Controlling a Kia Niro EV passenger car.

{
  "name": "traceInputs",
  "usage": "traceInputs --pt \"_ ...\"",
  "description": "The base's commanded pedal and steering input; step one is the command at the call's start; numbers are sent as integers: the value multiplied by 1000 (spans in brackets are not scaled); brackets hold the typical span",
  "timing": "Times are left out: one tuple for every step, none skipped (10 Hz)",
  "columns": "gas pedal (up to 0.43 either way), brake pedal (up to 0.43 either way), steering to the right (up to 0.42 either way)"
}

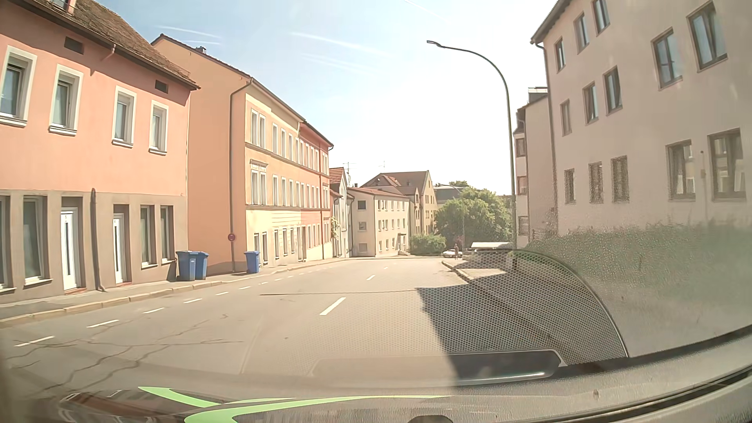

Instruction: Follow the waypoints while adhering to traffic rules and regulations

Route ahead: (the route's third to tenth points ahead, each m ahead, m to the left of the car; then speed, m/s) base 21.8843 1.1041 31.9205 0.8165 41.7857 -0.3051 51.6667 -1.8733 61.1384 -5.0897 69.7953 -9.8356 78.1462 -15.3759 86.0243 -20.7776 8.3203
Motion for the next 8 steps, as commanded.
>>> traceInputs --pt "0 0 9" --pt "0 0 9" --pt "0 0 8" --pt "0 0 9" --pt "0 0 10" --pt "0 0 11" --pt "0 0 11" --pt "0 0 11"
